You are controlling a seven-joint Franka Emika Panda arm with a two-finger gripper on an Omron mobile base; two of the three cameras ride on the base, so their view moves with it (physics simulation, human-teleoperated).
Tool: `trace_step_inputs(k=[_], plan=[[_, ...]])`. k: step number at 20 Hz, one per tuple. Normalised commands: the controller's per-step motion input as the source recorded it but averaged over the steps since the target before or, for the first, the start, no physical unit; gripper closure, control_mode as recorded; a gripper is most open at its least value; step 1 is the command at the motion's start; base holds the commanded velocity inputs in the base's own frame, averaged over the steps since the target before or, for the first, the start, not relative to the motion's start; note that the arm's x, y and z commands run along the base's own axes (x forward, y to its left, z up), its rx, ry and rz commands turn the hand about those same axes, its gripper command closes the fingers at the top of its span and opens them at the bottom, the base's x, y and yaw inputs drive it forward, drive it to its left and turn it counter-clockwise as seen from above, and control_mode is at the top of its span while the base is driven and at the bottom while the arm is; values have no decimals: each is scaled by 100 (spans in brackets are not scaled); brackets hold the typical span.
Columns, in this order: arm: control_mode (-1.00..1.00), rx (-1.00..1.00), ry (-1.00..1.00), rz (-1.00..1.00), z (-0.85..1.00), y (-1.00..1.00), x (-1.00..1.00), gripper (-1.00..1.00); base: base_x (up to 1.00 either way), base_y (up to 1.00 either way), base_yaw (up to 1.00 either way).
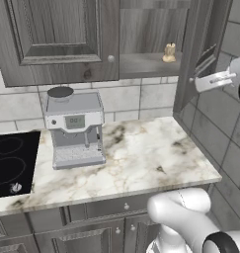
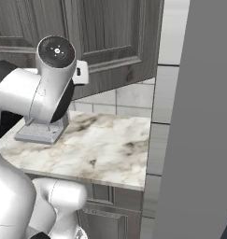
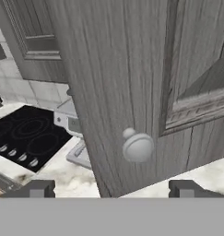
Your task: Get the candle and the beer from the cabinet and move them to the dining counter.
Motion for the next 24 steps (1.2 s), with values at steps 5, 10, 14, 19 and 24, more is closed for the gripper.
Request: trace_step_inputs(k=[5, 10, 14, 19, 24], plan=[[-100, -11, -8, -16, 21, 79, -52, -100, 0, 0, 0], [-100, -12, -6, -25, 13, 85, -4, -100, 0, 0, 0], [-100, -7, -3, -35, 1, 58, 8, -100, 0, 0, 0], [-100, 1, -2, -39, 0, 26, 10, -100, 0, 0, 0], [-100, 4, -7, -45, 0, 1, 4, -100, 0, 0, 0]])
